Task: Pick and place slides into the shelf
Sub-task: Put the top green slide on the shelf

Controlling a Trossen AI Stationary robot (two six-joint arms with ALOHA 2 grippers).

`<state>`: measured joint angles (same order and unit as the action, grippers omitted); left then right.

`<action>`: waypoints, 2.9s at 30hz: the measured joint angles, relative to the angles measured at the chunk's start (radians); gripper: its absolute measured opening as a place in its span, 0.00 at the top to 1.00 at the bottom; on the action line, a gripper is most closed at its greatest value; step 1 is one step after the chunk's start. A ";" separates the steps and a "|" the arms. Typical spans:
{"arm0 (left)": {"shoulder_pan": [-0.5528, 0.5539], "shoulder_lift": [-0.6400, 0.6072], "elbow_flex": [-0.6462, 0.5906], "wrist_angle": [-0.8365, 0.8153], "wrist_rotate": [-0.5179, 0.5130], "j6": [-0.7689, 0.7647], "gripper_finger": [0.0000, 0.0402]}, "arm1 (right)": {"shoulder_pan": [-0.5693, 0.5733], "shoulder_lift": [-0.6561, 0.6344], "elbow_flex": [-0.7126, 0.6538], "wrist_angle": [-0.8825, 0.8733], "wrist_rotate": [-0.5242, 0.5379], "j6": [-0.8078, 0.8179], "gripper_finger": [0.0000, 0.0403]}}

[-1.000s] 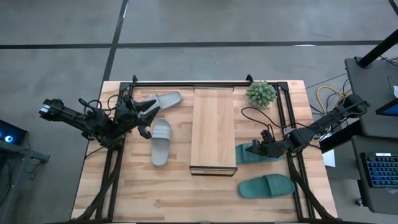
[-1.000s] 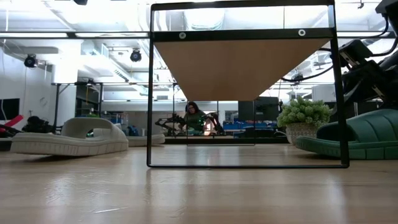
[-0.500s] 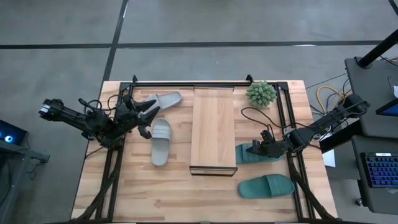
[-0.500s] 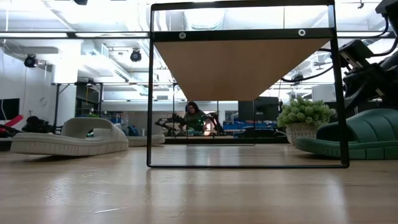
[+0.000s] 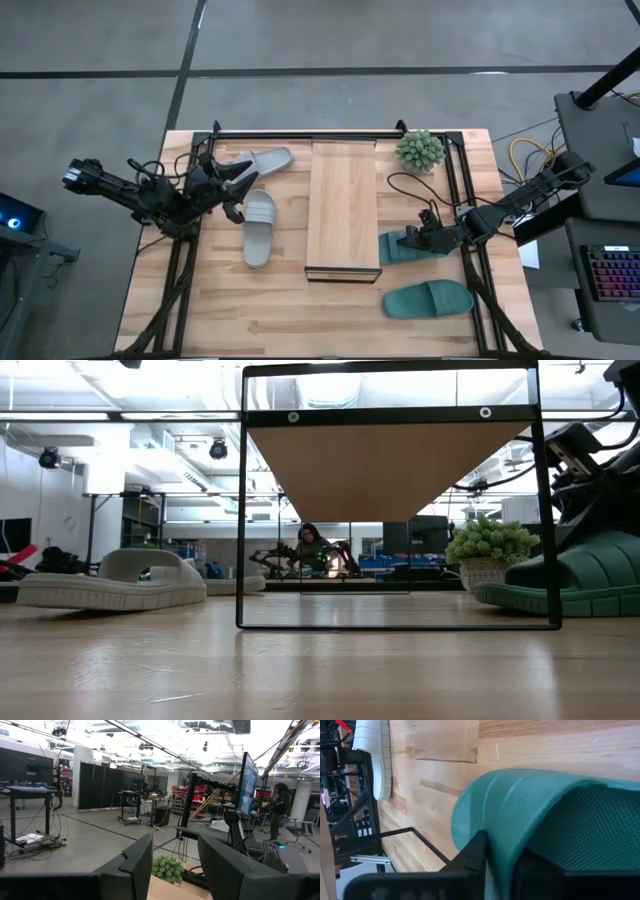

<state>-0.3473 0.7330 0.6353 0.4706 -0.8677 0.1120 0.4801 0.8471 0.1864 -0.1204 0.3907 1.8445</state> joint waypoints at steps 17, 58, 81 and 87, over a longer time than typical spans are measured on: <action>0.000 0.006 0.000 0.000 0.000 0.000 0.65 | 0.000 0.000 0.000 0.001 -0.001 -0.013 0.97; 0.000 0.012 0.000 0.000 -0.001 0.000 0.65 | 0.000 -0.033 0.001 0.041 -0.015 -0.029 0.97; 0.000 0.015 0.000 0.000 0.000 0.000 0.65 | 0.000 -0.095 0.217 -0.378 -0.015 -0.096 0.97; 0.000 0.021 0.000 0.001 -0.001 0.000 0.65 | 0.000 -0.095 0.217 -0.377 -0.014 -0.081 0.97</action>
<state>-0.3473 0.7540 0.6357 0.4711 -0.8684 0.1123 0.4797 0.7518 0.4034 -0.4973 0.3767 1.7631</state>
